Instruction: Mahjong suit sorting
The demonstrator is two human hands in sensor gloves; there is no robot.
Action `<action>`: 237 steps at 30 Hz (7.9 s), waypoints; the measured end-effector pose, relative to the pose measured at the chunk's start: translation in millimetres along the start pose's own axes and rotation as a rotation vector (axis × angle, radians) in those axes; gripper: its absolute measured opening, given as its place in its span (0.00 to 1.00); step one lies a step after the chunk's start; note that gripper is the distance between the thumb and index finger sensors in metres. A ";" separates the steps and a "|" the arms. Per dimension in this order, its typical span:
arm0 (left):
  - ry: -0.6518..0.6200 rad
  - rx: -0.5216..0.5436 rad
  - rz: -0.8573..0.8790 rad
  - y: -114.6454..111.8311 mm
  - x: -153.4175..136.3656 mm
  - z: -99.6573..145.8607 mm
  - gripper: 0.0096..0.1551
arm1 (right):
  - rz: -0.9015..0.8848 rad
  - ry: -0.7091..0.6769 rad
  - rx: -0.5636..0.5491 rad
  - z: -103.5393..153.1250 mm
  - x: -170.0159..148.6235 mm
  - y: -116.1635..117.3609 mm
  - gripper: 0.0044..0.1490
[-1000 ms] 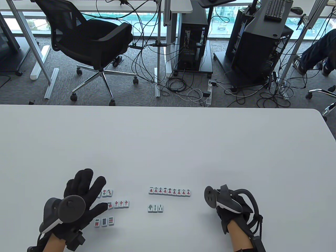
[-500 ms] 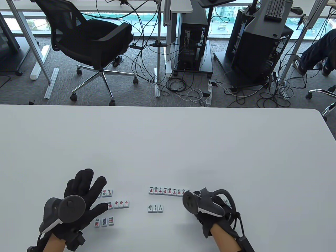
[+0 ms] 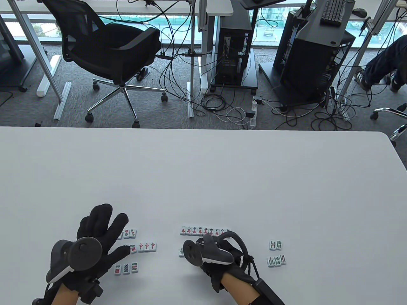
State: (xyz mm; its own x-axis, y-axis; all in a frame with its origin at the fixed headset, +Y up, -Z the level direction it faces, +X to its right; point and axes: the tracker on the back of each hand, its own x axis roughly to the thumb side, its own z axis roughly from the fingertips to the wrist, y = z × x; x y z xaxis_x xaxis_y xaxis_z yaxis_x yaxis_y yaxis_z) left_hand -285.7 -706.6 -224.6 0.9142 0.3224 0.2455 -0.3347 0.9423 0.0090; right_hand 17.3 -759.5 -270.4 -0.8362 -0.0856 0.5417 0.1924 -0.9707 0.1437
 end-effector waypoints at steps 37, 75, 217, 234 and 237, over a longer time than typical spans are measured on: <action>0.004 -0.017 -0.030 -4.3 1.4 -0.1 0.50 | 0.132 0.479 0.135 70.9 -161.6 18.7 0.38; 0.012 -0.042 -0.034 -5.7 4.1 -2.0 0.50 | -0.056 0.009 -0.074 14.1 -25.5 8.8 0.37; 0.035 -0.029 0.005 -1.8 -4.7 -0.6 0.50 | 0.069 0.041 -0.001 18.1 -28.4 4.1 0.37; 0.043 -0.012 0.008 0.9 -7.3 0.2 0.50 | -0.032 0.315 0.058 114.7 -135.3 -2.4 0.37; 0.048 -0.020 0.002 -0.5 -8.1 0.0 0.50 | 0.005 0.360 0.105 119.3 -145.1 11.5 0.39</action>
State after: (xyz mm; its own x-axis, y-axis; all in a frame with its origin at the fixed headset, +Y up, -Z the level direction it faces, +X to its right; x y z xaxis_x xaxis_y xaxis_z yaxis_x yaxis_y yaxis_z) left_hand -292.9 -709.7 -226.7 0.9235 0.3281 0.1990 -0.3326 0.9430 -0.0113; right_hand 202.1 -731.6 -248.5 -0.9585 -0.1816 0.2196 0.2329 -0.9434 0.2360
